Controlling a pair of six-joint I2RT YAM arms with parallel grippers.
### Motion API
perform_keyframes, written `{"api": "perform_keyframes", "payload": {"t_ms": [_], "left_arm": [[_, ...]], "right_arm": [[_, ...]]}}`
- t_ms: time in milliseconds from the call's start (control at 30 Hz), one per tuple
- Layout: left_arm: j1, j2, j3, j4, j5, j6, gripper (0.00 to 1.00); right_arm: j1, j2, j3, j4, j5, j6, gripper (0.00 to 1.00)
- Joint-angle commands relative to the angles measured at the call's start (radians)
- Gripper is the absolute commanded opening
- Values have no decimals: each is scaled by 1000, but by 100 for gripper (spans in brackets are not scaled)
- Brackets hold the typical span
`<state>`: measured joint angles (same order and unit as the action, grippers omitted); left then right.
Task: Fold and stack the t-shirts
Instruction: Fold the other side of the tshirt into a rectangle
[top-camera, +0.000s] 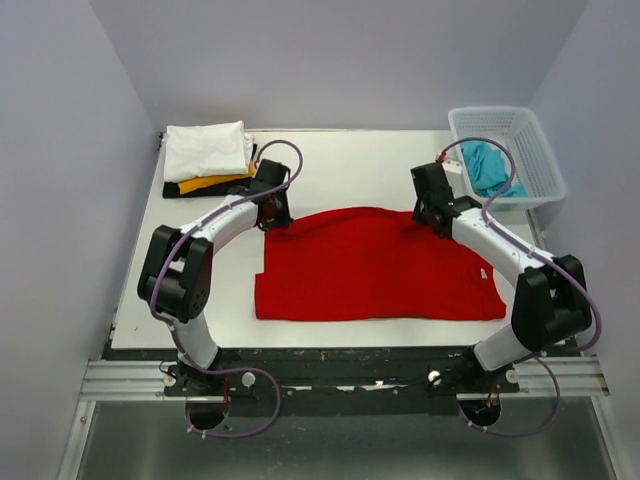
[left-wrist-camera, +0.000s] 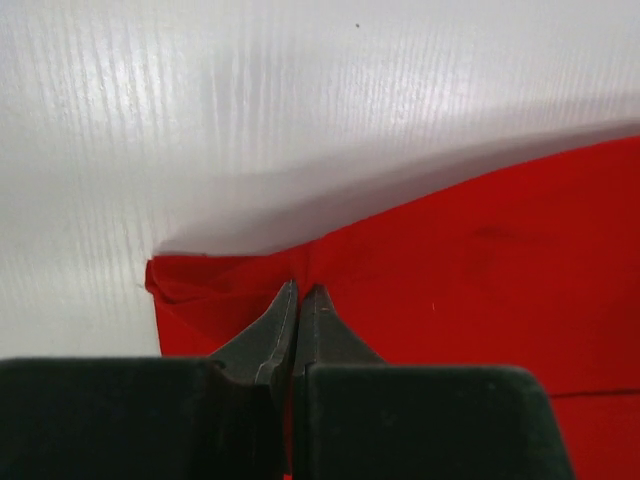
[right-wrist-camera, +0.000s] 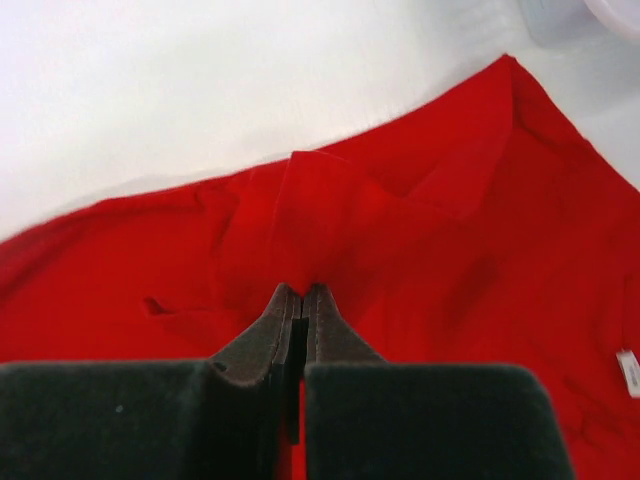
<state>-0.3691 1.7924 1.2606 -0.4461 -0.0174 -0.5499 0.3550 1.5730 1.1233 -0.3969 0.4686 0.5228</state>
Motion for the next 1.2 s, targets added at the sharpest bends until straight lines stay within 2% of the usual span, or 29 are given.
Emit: {"api": "perform_keyframes", "payload": {"t_ms": [0, 233, 400, 800, 1167], "left_arm": [[-46, -103, -103, 114, -61, 8, 0], [-80, -216, -238, 170, -98, -21, 0], [-111, -312, -330, 179, -146, -41, 0], [-181, -493, -537, 246, -214, -116, 0], [-246, -524, -605, 259, -272, -180, 0]], "right_arm": [[23, -134, -78, -103, 59, 49, 1], [30, -317, -191, -195, 24, 83, 1], [30, -409, -202, -298, 75, 109, 1], [29, -527, -256, -355, -9, 114, 1], [29, -549, -265, -445, -5, 176, 1]]}}
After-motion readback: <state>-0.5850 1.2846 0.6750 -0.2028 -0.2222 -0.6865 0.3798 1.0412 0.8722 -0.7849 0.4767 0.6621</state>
